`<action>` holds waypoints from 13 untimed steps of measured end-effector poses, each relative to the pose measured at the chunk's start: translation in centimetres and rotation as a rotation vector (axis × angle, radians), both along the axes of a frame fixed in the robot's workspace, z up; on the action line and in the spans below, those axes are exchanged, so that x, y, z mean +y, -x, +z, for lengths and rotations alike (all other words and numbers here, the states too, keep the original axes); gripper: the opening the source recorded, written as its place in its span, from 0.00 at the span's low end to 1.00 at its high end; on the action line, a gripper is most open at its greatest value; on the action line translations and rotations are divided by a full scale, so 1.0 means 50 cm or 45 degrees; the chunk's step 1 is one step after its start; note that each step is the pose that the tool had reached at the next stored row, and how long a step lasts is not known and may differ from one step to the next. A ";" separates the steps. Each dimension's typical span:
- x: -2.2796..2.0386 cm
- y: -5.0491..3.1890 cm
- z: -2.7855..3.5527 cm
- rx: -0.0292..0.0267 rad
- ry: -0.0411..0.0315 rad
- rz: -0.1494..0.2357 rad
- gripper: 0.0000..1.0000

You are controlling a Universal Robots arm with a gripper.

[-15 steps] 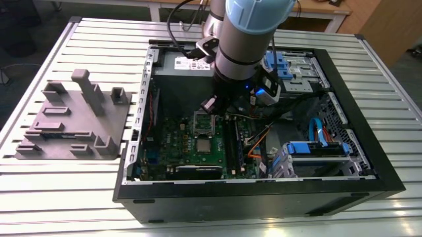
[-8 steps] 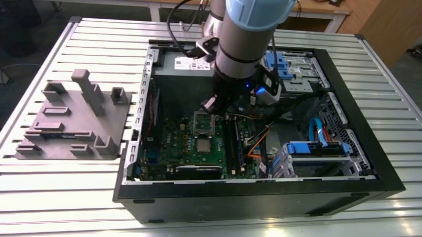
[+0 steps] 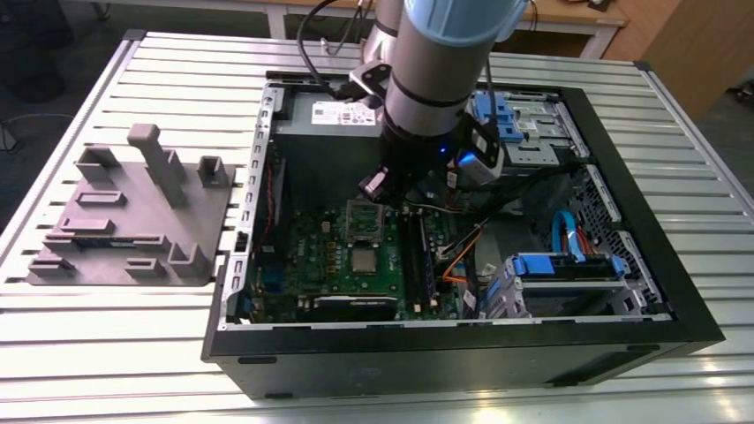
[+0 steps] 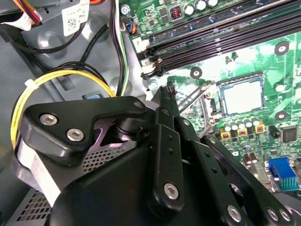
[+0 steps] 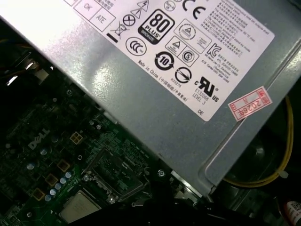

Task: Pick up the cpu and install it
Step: 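Close the cpu cover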

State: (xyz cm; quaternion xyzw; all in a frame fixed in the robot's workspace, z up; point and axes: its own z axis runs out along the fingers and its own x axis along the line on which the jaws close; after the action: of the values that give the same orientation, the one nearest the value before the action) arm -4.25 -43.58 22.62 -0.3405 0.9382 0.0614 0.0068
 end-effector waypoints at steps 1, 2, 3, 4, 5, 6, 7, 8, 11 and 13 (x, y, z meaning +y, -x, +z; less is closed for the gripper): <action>0.0000 0.000 0.001 0.0000 0.0046 0.001 0.10; -0.0002 0.001 0.002 0.0001 0.0084 0.003 0.10; -0.0001 0.001 0.004 0.0001 0.0109 0.004 0.10; -0.0001 0.001 0.005 0.0000 0.0131 0.006 0.10; -0.0001 0.002 0.007 0.0002 0.0148 0.008 0.10; -0.0001 0.002 0.008 0.0001 0.0161 0.010 0.10; -0.0001 0.003 0.010 0.0001 0.0169 0.012 0.10; -0.0001 0.003 0.011 0.0000 0.0176 0.014 0.10; 0.0000 0.004 0.015 -0.0001 0.0203 0.019 0.10; 0.0000 0.005 0.017 0.0000 0.0218 0.023 0.10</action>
State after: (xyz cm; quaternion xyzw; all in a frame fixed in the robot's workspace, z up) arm -4.51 -43.58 23.48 -0.3489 0.9356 0.0535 0.0033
